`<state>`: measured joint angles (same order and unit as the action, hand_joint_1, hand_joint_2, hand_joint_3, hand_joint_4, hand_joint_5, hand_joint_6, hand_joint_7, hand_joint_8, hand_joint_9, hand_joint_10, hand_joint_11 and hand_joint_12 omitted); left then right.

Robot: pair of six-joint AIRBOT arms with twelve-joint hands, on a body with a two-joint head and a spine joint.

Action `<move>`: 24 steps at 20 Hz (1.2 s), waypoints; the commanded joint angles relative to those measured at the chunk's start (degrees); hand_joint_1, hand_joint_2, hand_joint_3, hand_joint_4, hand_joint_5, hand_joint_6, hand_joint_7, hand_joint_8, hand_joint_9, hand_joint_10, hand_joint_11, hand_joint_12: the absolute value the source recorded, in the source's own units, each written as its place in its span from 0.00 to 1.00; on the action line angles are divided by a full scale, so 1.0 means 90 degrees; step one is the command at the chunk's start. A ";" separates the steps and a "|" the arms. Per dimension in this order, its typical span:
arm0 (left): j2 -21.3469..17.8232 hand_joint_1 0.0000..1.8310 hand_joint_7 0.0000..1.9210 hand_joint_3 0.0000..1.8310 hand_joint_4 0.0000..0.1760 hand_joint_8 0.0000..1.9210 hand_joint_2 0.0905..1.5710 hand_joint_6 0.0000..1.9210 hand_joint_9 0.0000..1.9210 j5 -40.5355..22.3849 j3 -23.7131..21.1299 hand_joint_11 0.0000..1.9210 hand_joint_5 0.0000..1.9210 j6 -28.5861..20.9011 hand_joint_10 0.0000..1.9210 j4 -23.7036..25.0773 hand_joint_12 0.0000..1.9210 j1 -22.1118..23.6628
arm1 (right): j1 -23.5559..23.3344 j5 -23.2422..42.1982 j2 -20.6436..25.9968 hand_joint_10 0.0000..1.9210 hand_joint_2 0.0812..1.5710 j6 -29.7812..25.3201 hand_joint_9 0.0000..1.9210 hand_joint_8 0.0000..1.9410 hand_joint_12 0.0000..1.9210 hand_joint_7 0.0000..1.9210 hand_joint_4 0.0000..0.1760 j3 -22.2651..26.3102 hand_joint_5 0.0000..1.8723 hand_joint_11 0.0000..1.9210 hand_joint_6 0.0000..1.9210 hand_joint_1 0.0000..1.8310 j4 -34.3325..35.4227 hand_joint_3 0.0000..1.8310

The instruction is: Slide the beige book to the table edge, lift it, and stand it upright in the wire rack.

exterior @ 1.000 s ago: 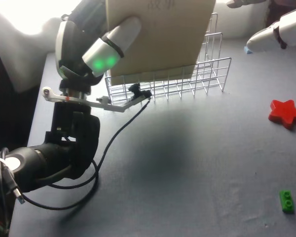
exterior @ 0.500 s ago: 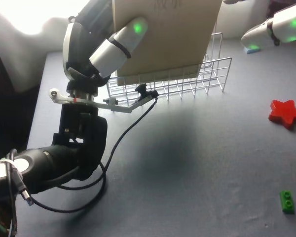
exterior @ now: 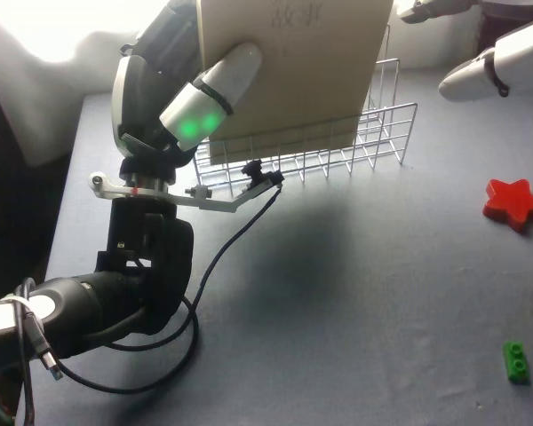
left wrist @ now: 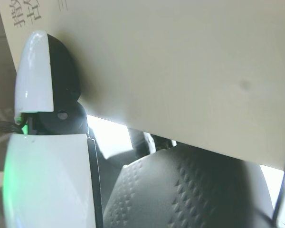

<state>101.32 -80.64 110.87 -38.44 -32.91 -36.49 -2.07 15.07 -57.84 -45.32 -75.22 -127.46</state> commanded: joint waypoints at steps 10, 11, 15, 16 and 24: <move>0.0026 0.60 0.36 0.00 0.00 0.25 0.69 0.35 0.34 -0.0831 0.0060 0.23 0.37 -0.0064 0.35 -0.0140 0.66 -0.0065 | -0.0069 -0.0278 0.0050 0.00 0.71 0.0032 0.14 0.00 0.38 0.15 0.00 -0.0005 0.17 0.00 0.00 0.08 0.0130 0.00; 0.0025 0.60 0.38 0.00 0.00 0.15 0.65 0.18 0.35 -0.0832 0.0060 0.21 0.36 -0.0064 0.29 -0.0140 0.64 -0.0068 | -0.0069 -0.0276 0.0050 0.00 0.71 0.0034 0.14 0.00 0.37 0.15 0.00 -0.0005 0.17 0.00 0.00 0.08 0.0130 0.00; 0.0015 0.49 0.36 0.00 0.00 0.00 0.65 0.00 0.34 -0.0833 0.0025 0.15 0.36 -0.0064 0.12 -0.0140 0.60 -0.0086 | -0.0067 -0.0273 0.0054 0.00 0.72 0.0068 0.13 0.00 0.36 0.14 0.00 -0.0005 0.16 0.00 0.00 0.07 0.0130 0.00; 0.0011 0.47 0.35 0.00 0.00 0.00 0.66 0.01 0.34 -0.0834 0.0013 0.14 0.37 -0.0064 0.10 -0.0140 0.59 -0.0090 | -0.0067 -0.0268 0.0056 0.00 0.72 0.0071 0.14 0.00 0.37 0.15 0.00 -0.0005 0.16 0.00 0.00 0.08 0.0130 0.00; -0.0406 0.34 0.20 0.00 0.00 0.00 0.61 0.00 0.23 -0.0843 -0.0306 0.00 0.25 -0.0056 0.00 -0.0134 0.51 -0.0279 | -0.0075 -0.0529 0.0167 0.00 0.71 0.0322 0.15 0.00 0.41 0.16 0.00 0.0000 0.17 0.00 0.00 0.09 0.0128 0.00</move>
<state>97.82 -81.84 107.39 -38.39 -35.46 -39.16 -2.09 14.41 -56.55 -42.68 -75.22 -127.50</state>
